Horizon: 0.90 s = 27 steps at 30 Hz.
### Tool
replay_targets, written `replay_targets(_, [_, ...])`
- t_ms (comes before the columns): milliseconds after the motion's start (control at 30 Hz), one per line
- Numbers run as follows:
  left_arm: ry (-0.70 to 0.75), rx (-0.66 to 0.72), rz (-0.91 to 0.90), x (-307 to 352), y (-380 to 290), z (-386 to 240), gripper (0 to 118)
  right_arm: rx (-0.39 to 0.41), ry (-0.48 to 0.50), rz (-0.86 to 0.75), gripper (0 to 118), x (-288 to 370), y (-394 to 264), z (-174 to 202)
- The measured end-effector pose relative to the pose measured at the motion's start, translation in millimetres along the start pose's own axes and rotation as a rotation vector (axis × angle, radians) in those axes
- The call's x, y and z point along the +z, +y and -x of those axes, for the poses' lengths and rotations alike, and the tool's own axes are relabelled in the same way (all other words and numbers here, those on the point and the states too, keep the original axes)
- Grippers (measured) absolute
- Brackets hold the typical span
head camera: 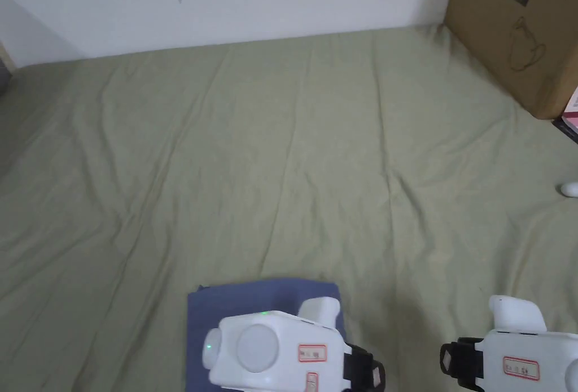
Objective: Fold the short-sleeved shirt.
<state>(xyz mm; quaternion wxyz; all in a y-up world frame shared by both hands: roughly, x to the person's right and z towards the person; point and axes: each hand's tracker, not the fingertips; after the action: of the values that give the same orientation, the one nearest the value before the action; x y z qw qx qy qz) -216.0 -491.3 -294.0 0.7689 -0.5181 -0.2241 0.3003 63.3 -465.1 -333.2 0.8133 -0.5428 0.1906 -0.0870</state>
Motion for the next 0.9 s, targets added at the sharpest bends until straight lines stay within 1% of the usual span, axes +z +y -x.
replay_targets(100, [-0.018,0.059,-0.124,51.1,3.3,17.9,0,0.034,0.090,-0.051,0,10.3,7.4,15.8])
replay_targets(133, [-0.022,0.076,-0.168,70.8,2.0,26.0,0,0.060,0.112,-0.068,0,13.6,12.0,25.8])
replay_targets(233, [0.000,0.127,-0.280,123.3,-6.5,52.8,0,0.169,0.133,-0.121,0,17.6,24.4,59.7])
replay_targets(267, [0.026,0.144,-0.308,138.8,-11.7,63.3,0,0.214,0.140,-0.135,0,16.4,28.6,74.3])
replay_targets(333, [0.059,0.181,-0.343,161.2,-22.5,84.8,0,0.278,0.159,-0.145,0,10.3,33.2,99.3])
replay_targets(367, [0.072,0.211,-0.355,168.3,-27.3,95.9,0,0.297,0.173,-0.141,0,5.5,34.4,110.0])
replay_targets(433, [0.079,0.278,-0.375,181.0,-40.5,118.9,0,0.311,0.209,-0.109,0,-11.7,35.8,131.4])
replay_targets(467, [0.069,0.308,-0.389,186.0,-46.7,128.4,0,0.321,0.199,-0.103,0,-20.7,33.1,141.1])
replay_targets(500, [0.052,0.328,-0.397,186.8,-51.1,135.8,0,0.348,0.183,-0.099,0,-28.8,29.1,149.2])
replay_targets(533, [0.038,0.340,-0.399,188.4,-55.7,142.7,0,0.392,0.156,-0.093,0,-41.2,24.9,157.2])
replay_targets(567, [0.037,0.357,-0.411,189.3,-59.8,147.6,0,0.411,0.125,-0.077,0,-52.3,20.0,162.9])
replay_targets(667, [0.032,0.376,-0.407,185.7,-65.3,157.4,0,0.423,0.066,0.034,0,-84.6,9.9,167.9])
replay_targets(733, [0.019,0.383,-0.398,181.8,-67.1,164.7,0,0.413,0.044,0.053,0,-100.5,3.9,165.0])
replay_targets(833, [-0.097,0.436,-0.409,176.0,-69.1,174.9,2,0.376,0.049,0.064,0,-104.2,4.4,161.3])
replay_targets(867, [-0.127,0.461,-0.432,175.0,-69.8,180.1,12,0.376,0.050,0.067,0,-103.5,6.5,162.0])
replay_targets(900, [-0.142,0.474,-0.439,174.0,-68.6,184.5,31,0.378,0.051,0.070,0,-103.5,8.0,162.3])
